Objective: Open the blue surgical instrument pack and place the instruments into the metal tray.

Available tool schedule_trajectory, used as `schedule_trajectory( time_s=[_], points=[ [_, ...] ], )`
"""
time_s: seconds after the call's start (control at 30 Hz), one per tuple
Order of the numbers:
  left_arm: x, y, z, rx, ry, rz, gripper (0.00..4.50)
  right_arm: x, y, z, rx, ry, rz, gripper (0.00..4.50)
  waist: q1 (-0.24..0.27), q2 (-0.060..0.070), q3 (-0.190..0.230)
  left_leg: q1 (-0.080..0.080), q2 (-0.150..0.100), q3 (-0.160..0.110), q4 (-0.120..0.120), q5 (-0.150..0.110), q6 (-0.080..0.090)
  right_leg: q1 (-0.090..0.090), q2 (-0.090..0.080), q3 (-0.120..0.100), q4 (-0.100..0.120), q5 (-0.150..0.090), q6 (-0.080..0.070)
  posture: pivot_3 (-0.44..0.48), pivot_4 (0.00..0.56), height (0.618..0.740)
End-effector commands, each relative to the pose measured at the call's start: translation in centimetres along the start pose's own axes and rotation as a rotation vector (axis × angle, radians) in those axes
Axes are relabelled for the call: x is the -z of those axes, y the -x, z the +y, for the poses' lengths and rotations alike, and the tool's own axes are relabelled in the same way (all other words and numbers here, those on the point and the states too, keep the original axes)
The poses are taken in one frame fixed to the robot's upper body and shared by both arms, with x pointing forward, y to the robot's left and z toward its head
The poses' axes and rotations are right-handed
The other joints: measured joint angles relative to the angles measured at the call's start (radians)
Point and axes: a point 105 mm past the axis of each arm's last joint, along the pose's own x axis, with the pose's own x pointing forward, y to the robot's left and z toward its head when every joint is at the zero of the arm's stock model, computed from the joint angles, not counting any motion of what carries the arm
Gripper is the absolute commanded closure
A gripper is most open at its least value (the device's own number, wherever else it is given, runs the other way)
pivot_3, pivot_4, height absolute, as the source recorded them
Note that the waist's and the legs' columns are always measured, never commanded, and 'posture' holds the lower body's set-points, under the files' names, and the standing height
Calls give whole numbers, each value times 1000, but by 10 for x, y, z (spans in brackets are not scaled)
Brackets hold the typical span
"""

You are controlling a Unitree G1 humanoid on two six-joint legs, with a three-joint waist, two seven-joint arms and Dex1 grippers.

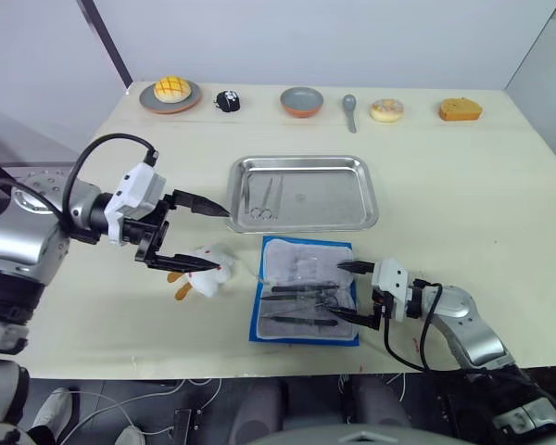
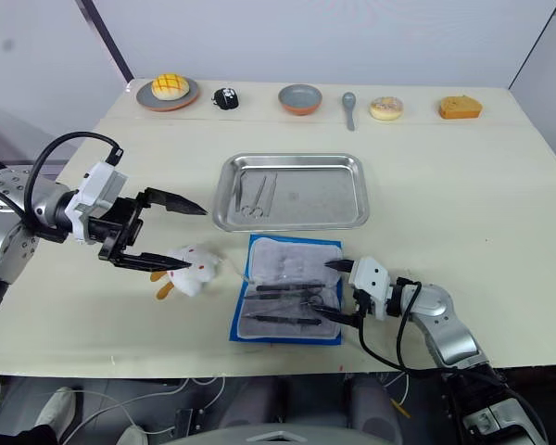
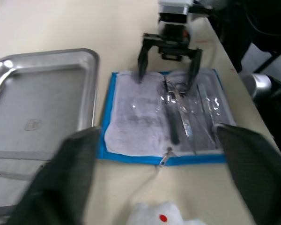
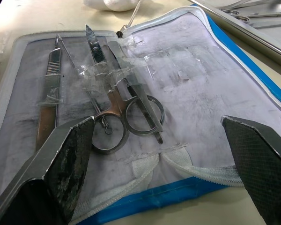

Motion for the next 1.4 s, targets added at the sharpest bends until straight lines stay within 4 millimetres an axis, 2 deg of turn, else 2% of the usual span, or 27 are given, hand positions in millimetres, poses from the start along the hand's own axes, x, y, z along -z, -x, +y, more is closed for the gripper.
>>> schedule_trajectory(
  time_s=[0.03,0.17,0.43,0.5,0.53,0.63,0.93,1.27,1.37,1.4],
  points=[
    [-4,-5,-4,63,-69,-19,129,53,15,13,4,-132,197,0,0,0,0,0,0,0,0,0,0,0,0,0,0,0,0,0,150,732],
    [5,-23,-5,95,-118,-23,129,53,15,14,6,-133,198,0,1,0,0,0,0,0,0,0,0,0,0,0,0,0,0,0,150,732],
    [18,-63,5,90,-195,-21,129,52,15,13,17,-136,196,0,1,-1,0,0,-3,0,1,0,0,0,1,0,1,0,0,0,150,732],
    [21,-73,4,106,-191,-28,707,52,15,14,18,-136,194,0,1,-2,0,0,-3,0,1,0,0,0,1,0,1,0,0,0,150,732],
    [23,-76,4,104,-192,-25,707,52,14,13,20,-137,194,0,0,-3,0,0,-3,0,1,0,0,0,1,0,1,0,0,0,150,732],
    [32,-91,1,111,-206,-4,1977,52,15,14,23,-139,193,0,0,-4,-1,-1,-3,0,1,0,0,0,1,0,1,0,1,0,150,732],
    [51,-117,-3,115,-188,18,1977,52,15,15,28,-140,194,0,2,-5,-2,0,-3,0,1,0,0,0,1,0,1,0,0,0,150,732],
    [64,-122,2,85,-185,59,1977,52,15,15,30,-139,193,0,2,-5,-2,0,-3,0,1,0,0,0,1,0,1,0,0,0,150,732],
    [69,-123,1,85,-181,74,2849,52,14,15,30,-139,193,0,2,-5,-2,0,-3,0,1,0,0,0,1,0,1,0,0,0,150,732],
    [70,-123,1,87,-180,79,3397,52,14,15,30,-139,193,0,2,-5,-2,0,-3,0,1,0,0,0,1,0,1,0,0,0,150,732]
  ],
)
